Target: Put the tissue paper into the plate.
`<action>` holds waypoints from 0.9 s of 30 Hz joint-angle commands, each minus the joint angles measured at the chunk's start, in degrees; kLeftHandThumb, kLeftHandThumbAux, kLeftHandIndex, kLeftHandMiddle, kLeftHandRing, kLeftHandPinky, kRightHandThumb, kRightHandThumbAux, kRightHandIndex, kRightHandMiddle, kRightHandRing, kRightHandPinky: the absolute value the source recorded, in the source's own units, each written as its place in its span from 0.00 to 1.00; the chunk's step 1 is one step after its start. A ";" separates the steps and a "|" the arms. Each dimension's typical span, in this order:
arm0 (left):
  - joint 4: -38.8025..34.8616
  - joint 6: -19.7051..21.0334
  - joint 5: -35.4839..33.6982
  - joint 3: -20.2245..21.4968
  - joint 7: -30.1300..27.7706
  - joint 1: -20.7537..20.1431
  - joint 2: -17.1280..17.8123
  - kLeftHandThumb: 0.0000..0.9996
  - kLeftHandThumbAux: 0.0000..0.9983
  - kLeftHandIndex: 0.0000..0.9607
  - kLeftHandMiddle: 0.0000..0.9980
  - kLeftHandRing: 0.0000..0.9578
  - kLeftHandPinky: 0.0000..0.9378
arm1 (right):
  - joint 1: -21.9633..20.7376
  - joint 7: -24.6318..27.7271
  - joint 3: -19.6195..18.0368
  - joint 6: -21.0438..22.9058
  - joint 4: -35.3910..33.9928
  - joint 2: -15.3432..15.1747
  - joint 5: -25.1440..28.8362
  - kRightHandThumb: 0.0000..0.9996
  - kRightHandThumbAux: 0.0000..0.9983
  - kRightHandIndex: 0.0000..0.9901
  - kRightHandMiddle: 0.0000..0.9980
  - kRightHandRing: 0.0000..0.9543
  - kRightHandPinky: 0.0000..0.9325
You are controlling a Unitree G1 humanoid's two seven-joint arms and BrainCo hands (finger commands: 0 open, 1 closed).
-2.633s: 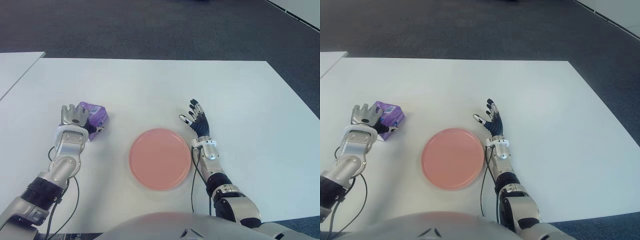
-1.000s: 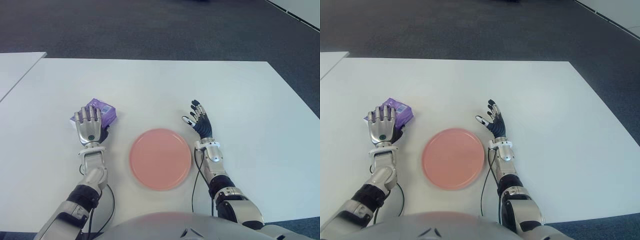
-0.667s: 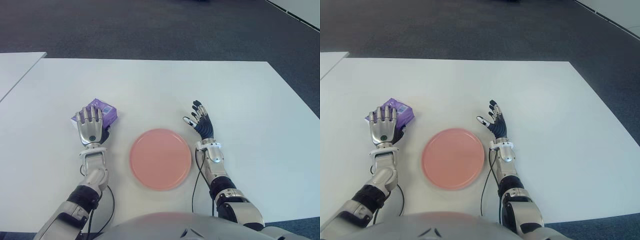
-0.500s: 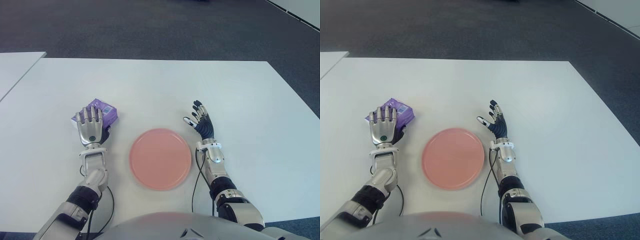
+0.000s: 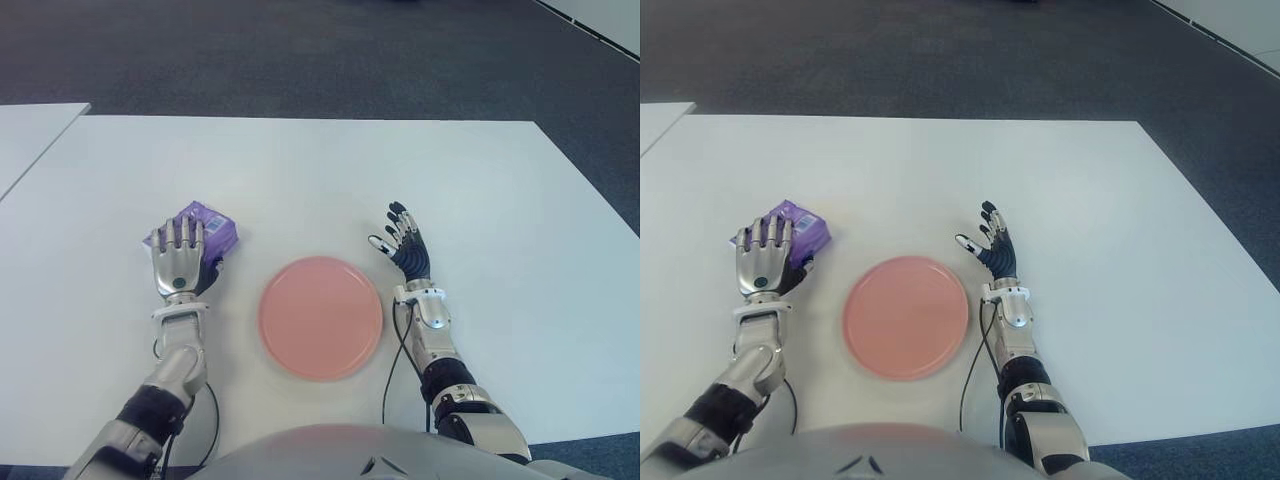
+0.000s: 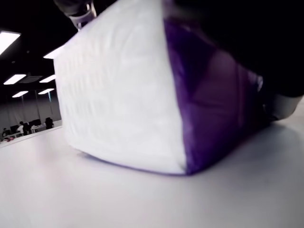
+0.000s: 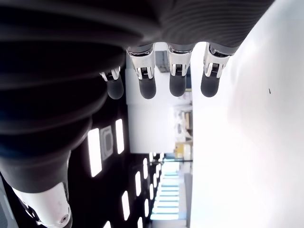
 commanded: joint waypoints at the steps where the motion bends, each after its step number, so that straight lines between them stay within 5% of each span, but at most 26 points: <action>1: 3.28 -10.90 -4.80 -0.67 5.72 2.55 2.68 0.56 0.61 0.36 0.55 0.62 0.72 | 7.53 0.31 -0.24 3.24 2.61 0.12 0.80 0.00 0.73 0.00 0.00 0.00 0.00; 4: 16.72 -22.31 -9.67 1.09 19.08 -3.23 1.37 0.68 0.67 0.43 0.72 0.77 0.84 | 7.89 0.37 -0.17 3.48 2.22 0.02 0.73 0.00 0.72 0.00 0.00 0.00 0.00; 8: 24.75 -30.27 -15.34 4.51 29.32 -7.15 -2.30 0.73 0.69 0.46 0.81 0.85 0.88 | 7.67 0.64 -0.18 2.36 3.23 -0.19 0.60 0.00 0.72 0.00 0.00 0.00 0.00; 17: 32.20 -38.77 -21.47 7.07 39.12 -12.32 -7.83 0.75 0.70 0.46 0.86 0.89 0.90 | 7.09 0.99 0.28 0.66 5.16 -0.10 -0.09 0.00 0.71 0.00 0.00 0.00 0.00; 27: 36.77 -41.96 -23.13 6.86 39.89 -16.15 -7.24 0.75 0.70 0.46 0.87 0.90 0.89 | 6.95 0.57 0.53 0.00 5.48 0.00 -0.32 0.00 0.71 0.00 0.00 0.00 0.00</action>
